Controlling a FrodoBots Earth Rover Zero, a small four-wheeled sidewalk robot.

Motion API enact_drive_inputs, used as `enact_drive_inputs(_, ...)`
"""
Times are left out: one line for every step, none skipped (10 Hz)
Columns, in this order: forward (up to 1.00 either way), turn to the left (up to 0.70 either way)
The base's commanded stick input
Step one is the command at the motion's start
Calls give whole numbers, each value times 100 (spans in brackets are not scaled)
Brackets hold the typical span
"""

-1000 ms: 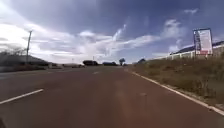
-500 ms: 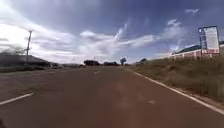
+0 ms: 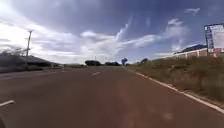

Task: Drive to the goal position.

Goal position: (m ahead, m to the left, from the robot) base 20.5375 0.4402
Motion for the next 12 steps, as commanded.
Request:
enact_drive_inputs(100,-10)
enact_drive_inputs(100,-16)
enact_drive_inputs(100,0)
enact_drive_inputs(100,0)
enact_drive_inputs(100,0)
enact_drive_inputs(100,0)
enact_drive_inputs(100,0)
enact_drive_inputs(100,0)
enact_drive_inputs(100,0)
enact_drive_inputs(100,0)
enact_drive_inputs(100,0)
enact_drive_inputs(100,0)
